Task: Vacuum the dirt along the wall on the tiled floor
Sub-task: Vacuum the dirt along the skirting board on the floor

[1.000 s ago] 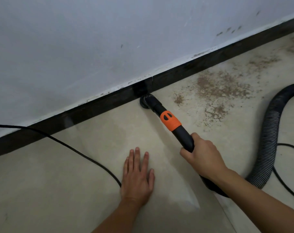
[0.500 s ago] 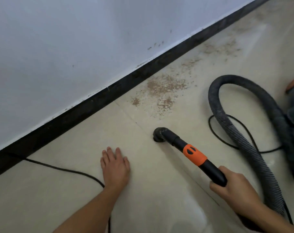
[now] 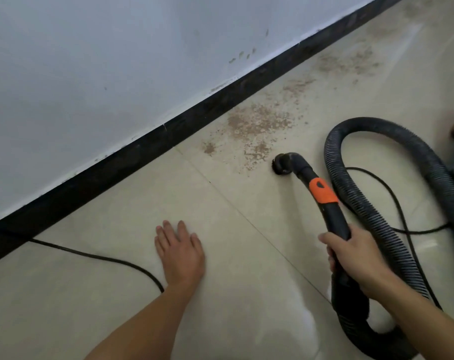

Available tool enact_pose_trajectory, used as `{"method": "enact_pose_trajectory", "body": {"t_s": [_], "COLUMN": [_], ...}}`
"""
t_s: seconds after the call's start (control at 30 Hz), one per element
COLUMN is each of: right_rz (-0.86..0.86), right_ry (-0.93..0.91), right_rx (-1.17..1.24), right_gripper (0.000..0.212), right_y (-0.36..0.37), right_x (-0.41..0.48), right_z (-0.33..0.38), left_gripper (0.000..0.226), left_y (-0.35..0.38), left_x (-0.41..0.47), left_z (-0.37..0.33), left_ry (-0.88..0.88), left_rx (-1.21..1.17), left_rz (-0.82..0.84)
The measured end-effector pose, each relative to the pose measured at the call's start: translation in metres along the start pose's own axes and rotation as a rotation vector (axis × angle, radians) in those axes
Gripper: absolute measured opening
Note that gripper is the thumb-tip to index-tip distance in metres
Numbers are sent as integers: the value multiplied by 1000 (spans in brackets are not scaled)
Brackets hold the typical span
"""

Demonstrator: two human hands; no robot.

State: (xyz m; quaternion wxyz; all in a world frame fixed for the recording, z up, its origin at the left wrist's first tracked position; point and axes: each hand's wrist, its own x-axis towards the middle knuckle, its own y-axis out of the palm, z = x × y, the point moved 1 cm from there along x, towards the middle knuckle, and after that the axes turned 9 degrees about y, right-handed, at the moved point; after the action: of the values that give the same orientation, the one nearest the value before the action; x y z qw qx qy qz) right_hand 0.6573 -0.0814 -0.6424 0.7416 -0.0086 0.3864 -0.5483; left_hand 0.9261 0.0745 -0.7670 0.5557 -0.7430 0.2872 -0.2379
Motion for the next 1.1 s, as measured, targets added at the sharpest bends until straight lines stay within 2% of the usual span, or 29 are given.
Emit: {"method": "enact_pose_trajectory", "body": {"t_s": [0.13, 0.27, 0.4, 0.53, 0.67, 0.77, 0.9, 1.0, 1.1], "right_rz": [153, 27, 152, 67, 176, 119, 186, 141, 174], "right_ry": [-32, -49, -80, -102, -126, -127, -152, -157, -165], "right_rx": [-140, -125, -202, -163, -187, -148, -185, -169, -189], "right_gripper": [17, 17, 15, 15, 14, 14, 14, 13, 13], "right_y": [16, 19, 30, 40, 52, 58, 75, 86, 96], "right_x": [-1, 15, 15, 31, 39, 49, 58, 68, 76], "right_z": [1, 3, 8, 20, 30, 38, 53, 63, 73], "left_gripper": [57, 56, 57, 57, 58, 57, 56, 55, 55], "left_y": [5, 6, 6, 5, 5, 5, 5, 5, 6], "left_x": [0, 1, 0, 1, -1, 0, 0, -1, 1], "left_z": [1, -1, 1, -2, 0, -1, -2, -2, -3], "left_ry": [7, 11, 4, 3, -7, -5, -8, -1, 2], "left_rx": [31, 61, 78, 83, 85, 91, 94, 101, 110], "left_rz": [-46, -62, -56, -64, -45, -38, -39, -44, -47]}}
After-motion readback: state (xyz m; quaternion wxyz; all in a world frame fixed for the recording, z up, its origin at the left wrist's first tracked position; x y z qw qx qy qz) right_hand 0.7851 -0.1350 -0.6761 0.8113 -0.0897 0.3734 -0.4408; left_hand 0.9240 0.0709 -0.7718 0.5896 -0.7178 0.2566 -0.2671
